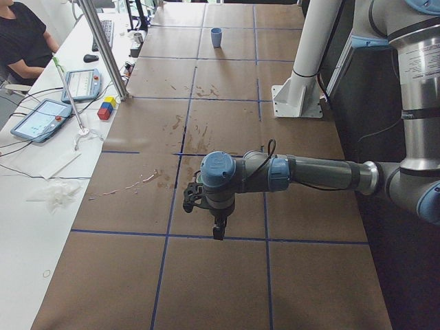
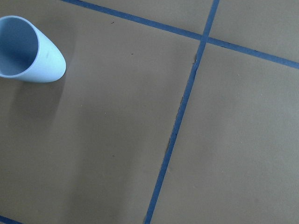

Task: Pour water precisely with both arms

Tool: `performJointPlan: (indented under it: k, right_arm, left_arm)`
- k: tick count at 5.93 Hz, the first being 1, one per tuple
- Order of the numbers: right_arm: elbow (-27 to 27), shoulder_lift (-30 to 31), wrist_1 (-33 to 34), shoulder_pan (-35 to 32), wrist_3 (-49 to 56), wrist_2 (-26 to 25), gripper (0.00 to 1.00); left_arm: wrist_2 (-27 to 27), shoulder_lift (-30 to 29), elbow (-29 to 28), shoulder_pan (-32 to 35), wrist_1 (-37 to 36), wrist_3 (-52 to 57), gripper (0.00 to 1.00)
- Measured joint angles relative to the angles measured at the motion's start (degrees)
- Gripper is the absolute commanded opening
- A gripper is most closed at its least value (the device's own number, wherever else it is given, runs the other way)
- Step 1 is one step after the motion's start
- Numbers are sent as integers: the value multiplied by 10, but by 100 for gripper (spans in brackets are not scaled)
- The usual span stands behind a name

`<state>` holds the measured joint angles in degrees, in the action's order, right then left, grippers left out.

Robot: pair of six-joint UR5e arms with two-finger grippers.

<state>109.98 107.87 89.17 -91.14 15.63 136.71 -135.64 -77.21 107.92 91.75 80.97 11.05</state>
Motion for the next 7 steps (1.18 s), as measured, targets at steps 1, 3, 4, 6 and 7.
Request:
performJointPlan:
  k: [1,3,4,6,7]
  right_arm:
    - [1,0,0,3,-1,0,100]
    - [6,0,0,12,-8,0,100]
    - [10,-1,-1,18,-15,0,100]
    - [15,0,-14,24,-30,1,100]
    - [15,1,-29,25,-31,2,100]
  left_arm:
    - [-1,0,1,0,0,0,100]
    - [-1,-2,0,-10,19,-3,100]
    - [-2,-5,-1,-24,33,-23,100]
    - [0,-10,-14,-90,127,-152,100]
    - [1,-11,-31,-136,194,-252,100]
